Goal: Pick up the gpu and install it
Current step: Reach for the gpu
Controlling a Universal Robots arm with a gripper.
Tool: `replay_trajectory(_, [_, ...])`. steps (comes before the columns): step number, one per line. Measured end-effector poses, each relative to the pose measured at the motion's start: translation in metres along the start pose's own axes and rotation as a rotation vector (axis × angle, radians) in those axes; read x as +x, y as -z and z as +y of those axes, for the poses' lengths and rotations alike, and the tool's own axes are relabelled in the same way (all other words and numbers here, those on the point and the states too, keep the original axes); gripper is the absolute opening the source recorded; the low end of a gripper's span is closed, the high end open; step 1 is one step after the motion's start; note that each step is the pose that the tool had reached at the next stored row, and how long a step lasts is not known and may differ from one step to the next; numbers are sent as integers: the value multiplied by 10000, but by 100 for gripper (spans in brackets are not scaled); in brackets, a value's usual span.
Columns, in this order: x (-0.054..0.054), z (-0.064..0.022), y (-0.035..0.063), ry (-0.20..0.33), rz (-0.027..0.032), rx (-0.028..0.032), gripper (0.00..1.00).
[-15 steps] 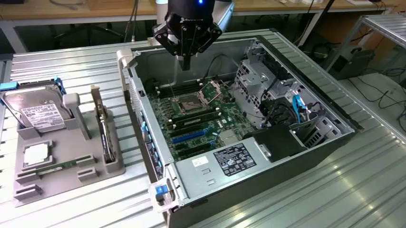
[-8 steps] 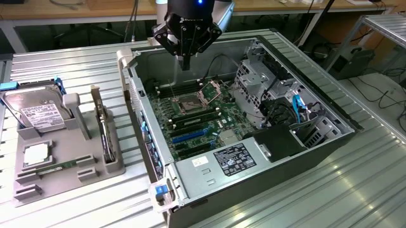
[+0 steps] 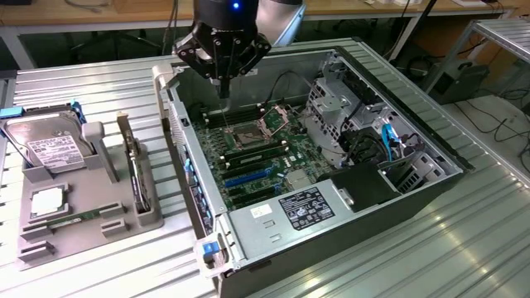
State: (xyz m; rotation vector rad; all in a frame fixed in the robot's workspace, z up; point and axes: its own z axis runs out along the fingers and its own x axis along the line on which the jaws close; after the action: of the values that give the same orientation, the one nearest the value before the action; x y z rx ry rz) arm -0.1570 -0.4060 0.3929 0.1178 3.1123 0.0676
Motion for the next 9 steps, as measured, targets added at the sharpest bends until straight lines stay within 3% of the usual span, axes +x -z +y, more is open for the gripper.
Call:
replay_trajectory(5, [250,-37,-13,0,0,5,11])
replay_trajectory(9, [474,-73,-41,5,-2,42,11])
